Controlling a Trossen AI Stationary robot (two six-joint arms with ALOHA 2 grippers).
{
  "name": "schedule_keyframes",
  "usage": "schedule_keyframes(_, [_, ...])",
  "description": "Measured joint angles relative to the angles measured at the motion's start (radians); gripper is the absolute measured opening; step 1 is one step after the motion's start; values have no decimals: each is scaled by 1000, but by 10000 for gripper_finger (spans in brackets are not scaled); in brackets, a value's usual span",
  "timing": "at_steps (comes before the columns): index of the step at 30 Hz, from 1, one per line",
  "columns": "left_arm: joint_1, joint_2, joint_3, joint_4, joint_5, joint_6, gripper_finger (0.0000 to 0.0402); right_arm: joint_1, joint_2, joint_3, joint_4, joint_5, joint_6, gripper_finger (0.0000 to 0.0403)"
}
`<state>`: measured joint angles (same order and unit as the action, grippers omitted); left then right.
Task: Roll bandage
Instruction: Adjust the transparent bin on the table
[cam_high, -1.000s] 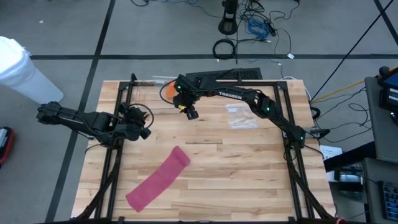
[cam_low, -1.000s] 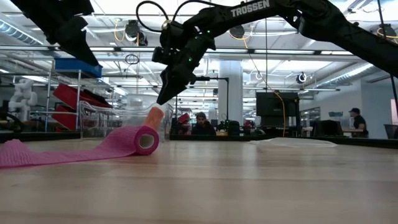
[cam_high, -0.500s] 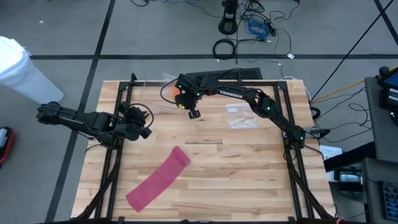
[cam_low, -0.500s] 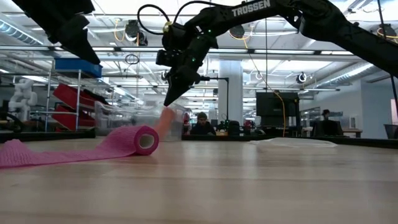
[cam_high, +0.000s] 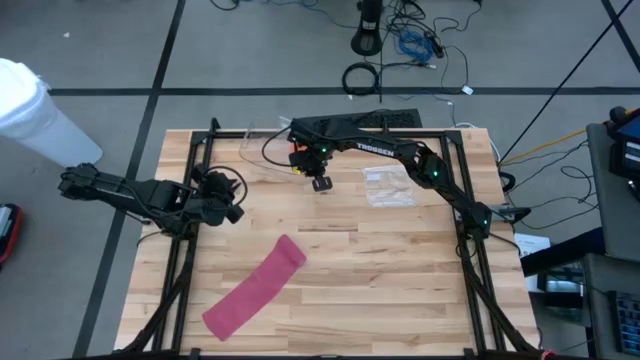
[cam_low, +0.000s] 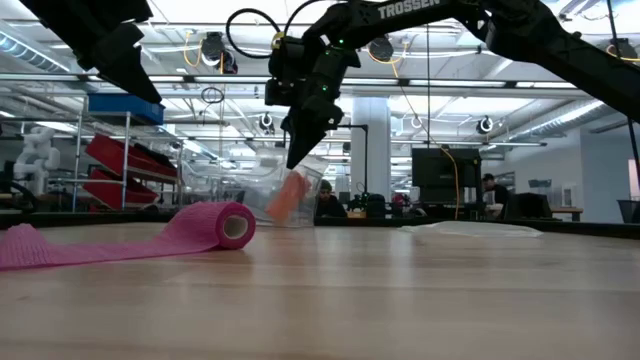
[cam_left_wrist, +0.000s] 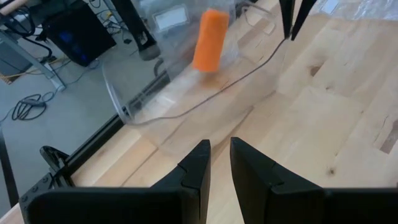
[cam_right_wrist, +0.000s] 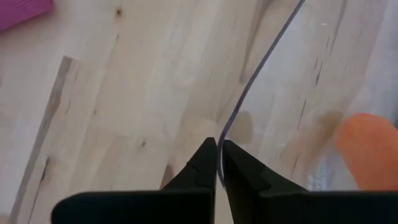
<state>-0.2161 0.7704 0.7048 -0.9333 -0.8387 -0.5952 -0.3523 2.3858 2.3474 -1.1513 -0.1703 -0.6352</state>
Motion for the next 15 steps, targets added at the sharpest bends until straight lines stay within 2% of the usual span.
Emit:
schedule_keyframes(10, [0, 0, 0, 8, 1, 0, 68, 1, -73, 1, -89, -6, 35, 2])
schedule_keyframes(15, [0, 0, 0, 11, 1, 0, 68, 1, -87, 1, -17, 16, 120, 2])
